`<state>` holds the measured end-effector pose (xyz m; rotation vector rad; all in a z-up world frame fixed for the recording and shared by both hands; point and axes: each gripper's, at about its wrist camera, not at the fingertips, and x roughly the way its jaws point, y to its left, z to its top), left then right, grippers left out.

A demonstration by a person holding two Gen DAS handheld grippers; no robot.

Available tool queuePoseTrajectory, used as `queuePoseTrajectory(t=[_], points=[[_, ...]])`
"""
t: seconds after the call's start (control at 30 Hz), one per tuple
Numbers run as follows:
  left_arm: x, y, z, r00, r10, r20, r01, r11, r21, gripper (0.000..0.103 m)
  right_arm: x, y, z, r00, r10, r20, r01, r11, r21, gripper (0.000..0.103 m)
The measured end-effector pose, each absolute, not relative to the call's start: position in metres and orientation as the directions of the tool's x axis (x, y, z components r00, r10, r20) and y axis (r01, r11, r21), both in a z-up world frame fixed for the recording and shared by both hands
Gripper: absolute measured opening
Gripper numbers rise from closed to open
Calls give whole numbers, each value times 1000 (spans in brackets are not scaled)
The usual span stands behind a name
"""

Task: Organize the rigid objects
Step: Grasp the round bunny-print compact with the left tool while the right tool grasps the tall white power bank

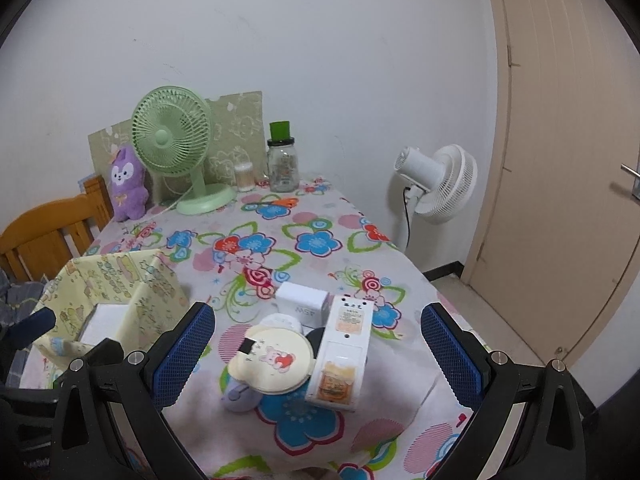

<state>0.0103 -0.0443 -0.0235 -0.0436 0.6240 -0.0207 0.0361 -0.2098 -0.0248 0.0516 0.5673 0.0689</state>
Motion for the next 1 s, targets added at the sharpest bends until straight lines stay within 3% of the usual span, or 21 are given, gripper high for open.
queuePoseTrajectory(t=[0.27, 0.43, 0.67, 1.0], points=[[21, -59, -41, 788, -59, -613, 27, 998, -61, 103, 46, -221, -43, 826, 40, -562, -25, 999, 34, 103], [28, -76, -50, 798, -9, -602, 18, 1000, 9, 103, 56, -226, -57, 801, 28, -598, -20, 1000, 21, 96], [34, -90, -50, 802, -3, -597, 23, 999, 27, 103, 66, -239, -70, 780, 22, -626, -8, 1000, 25, 95], [51, -107, -50, 794, -59, -605, 65, 998, -12, 103, 77, -256, -76, 763, 12, -647, 11, 999, 32, 93]])
